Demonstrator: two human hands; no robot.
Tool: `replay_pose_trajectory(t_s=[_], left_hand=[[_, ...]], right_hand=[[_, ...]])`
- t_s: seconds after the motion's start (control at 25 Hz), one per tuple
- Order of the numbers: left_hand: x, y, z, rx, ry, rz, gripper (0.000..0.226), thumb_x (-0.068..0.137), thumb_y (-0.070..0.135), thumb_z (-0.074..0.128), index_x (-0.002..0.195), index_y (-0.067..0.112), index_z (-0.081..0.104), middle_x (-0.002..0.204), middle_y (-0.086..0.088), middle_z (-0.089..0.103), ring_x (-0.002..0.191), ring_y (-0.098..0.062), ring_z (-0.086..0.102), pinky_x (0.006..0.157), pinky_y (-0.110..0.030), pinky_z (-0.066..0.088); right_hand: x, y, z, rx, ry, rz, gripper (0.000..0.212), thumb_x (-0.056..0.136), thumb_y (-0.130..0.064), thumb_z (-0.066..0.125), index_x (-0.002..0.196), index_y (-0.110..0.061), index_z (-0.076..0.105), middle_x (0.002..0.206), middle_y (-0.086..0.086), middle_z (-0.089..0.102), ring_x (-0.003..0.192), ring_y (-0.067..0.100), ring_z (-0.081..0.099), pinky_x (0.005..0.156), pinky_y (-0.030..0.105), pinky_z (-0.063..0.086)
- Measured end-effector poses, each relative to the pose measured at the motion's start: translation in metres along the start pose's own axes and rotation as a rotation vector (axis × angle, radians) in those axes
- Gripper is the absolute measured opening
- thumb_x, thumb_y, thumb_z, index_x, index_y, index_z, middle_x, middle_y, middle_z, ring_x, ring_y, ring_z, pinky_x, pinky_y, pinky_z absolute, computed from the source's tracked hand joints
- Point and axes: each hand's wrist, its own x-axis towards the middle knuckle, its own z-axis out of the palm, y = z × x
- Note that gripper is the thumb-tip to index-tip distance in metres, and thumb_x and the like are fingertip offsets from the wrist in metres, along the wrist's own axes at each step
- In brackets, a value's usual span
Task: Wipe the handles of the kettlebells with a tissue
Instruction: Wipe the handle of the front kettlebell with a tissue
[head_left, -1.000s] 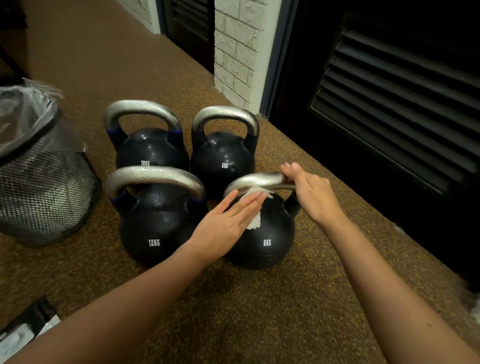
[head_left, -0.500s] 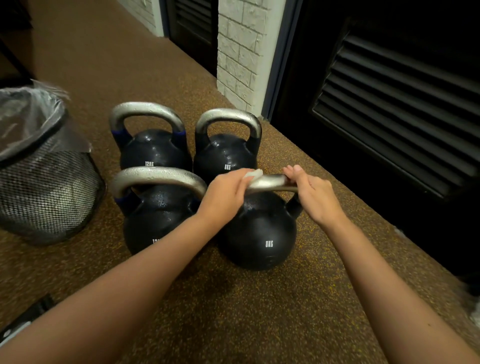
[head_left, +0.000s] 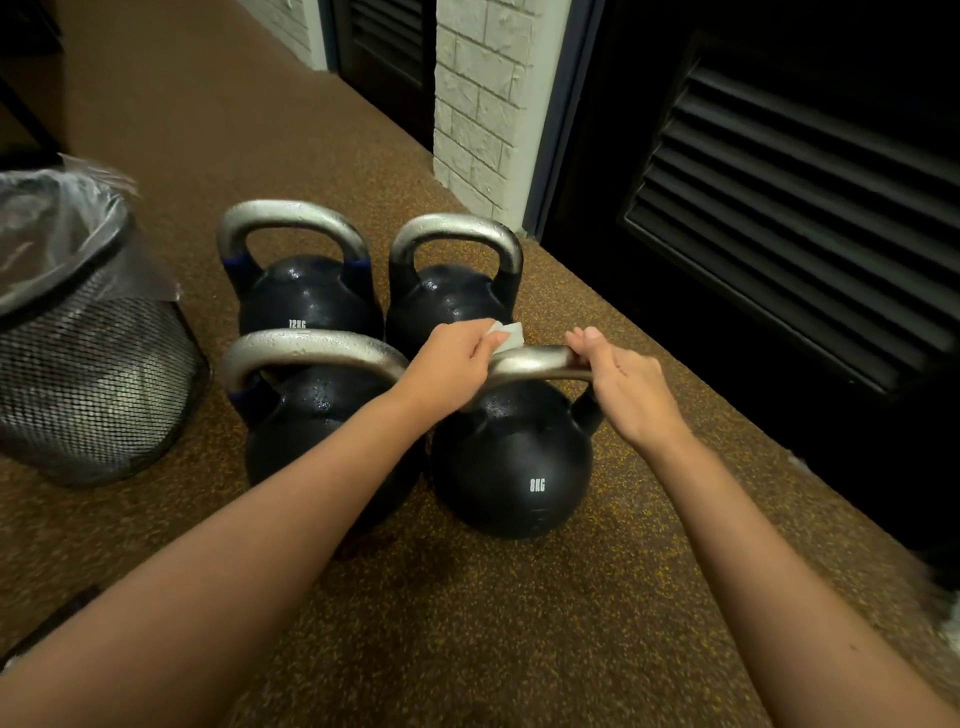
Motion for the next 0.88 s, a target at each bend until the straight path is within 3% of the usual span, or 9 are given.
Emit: replay_pose_trajectory(t_s=[0.12, 0.24, 0.4, 0.56, 0.6, 0.68, 0.76, 0.88], left_hand=[[-0.01, -0.006, 0.006, -0.032, 0.097, 0.005, 0.034, 0.098, 0.016, 0.043, 0.064, 0.011, 0.045, 0.06, 0.002, 0.045, 0.058, -0.01, 0.042, 0.058, -0.023, 0.027], [-0.009, -0.017, 0.001, -0.075, 0.068, -0.08, 0.039, 0.098, 0.018, 0.042, 0.059, 0.018, 0.041, 0.057, 0.004, 0.044, 0.056, -0.008, 0.041, 0.059, -0.024, 0.027], [0.003, -0.007, -0.004, -0.16, 0.052, -0.067, 0.038, 0.098, 0.022, 0.042, 0.067, 0.0, 0.049, 0.063, -0.008, 0.048, 0.061, -0.015, 0.044, 0.061, -0.032, 0.035], [-0.014, -0.016, 0.002, -0.141, 0.114, -0.02, 0.035, 0.098, 0.017, 0.043, 0.063, 0.016, 0.048, 0.06, 0.004, 0.049, 0.057, -0.007, 0.046, 0.059, -0.021, 0.034], [-0.021, -0.02, 0.006, -0.129, 0.15, 0.005, 0.03, 0.098, 0.016, 0.043, 0.071, 0.015, 0.057, 0.066, 0.004, 0.058, 0.064, -0.007, 0.053, 0.063, -0.02, 0.039], [-0.033, -0.024, 0.017, -0.125, 0.21, 0.041, 0.025, 0.097, 0.013, 0.044, 0.108, 0.009, 0.065, 0.102, -0.001, 0.068, 0.096, -0.008, 0.062, 0.084, -0.018, 0.046], [-0.041, -0.022, 0.029, -0.132, 0.23, 0.076, 0.035, 0.096, 0.012, 0.046, 0.13, 0.006, 0.051, 0.129, -0.004, 0.057, 0.122, -0.007, 0.048, 0.104, -0.014, 0.035], [-0.053, -0.025, 0.046, -0.026, 0.26, 0.22, 0.046, 0.094, 0.021, 0.038, 0.137, 0.003, 0.041, 0.146, -0.007, 0.036, 0.137, -0.012, 0.029, 0.113, -0.016, 0.02]], right_hand=[[0.001, 0.002, 0.001, -0.008, 0.001, 0.002, 0.046, 0.099, -0.042, 0.025, 0.123, -0.024, 0.061, 0.141, 0.004, 0.048, 0.136, 0.018, 0.035, 0.111, 0.027, 0.019], [0.002, 0.002, 0.002, -0.015, 0.012, -0.008, 0.044, 0.099, -0.04, 0.027, 0.123, -0.023, 0.061, 0.14, 0.005, 0.05, 0.137, 0.016, 0.035, 0.112, 0.029, 0.019], [0.0, -0.001, 0.0, 0.012, 0.003, -0.006, 0.044, 0.1, -0.039, 0.028, 0.124, -0.023, 0.06, 0.14, 0.002, 0.05, 0.137, 0.012, 0.034, 0.111, 0.025, 0.019], [-0.001, -0.002, 0.001, 0.009, 0.012, -0.008, 0.044, 0.1, -0.04, 0.027, 0.126, -0.022, 0.058, 0.142, 0.003, 0.047, 0.137, 0.013, 0.033, 0.111, 0.025, 0.019], [-0.002, -0.003, 0.001, 0.002, 0.015, -0.013, 0.044, 0.1, -0.038, 0.027, 0.127, -0.021, 0.058, 0.141, 0.003, 0.048, 0.137, 0.013, 0.034, 0.112, 0.026, 0.019], [-0.003, -0.005, 0.0, -0.013, 0.011, -0.027, 0.043, 0.1, -0.036, 0.027, 0.127, -0.02, 0.058, 0.14, 0.003, 0.049, 0.137, 0.014, 0.034, 0.111, 0.026, 0.02], [-0.003, -0.007, 0.0, -0.026, 0.003, -0.037, 0.042, 0.101, -0.033, 0.027, 0.126, -0.02, 0.058, 0.14, 0.003, 0.049, 0.137, 0.015, 0.033, 0.111, 0.026, 0.02], [-0.005, -0.007, 0.0, -0.017, 0.013, -0.02, 0.043, 0.101, -0.036, 0.028, 0.124, -0.02, 0.06, 0.139, 0.002, 0.05, 0.137, 0.014, 0.034, 0.11, 0.026, 0.021]])
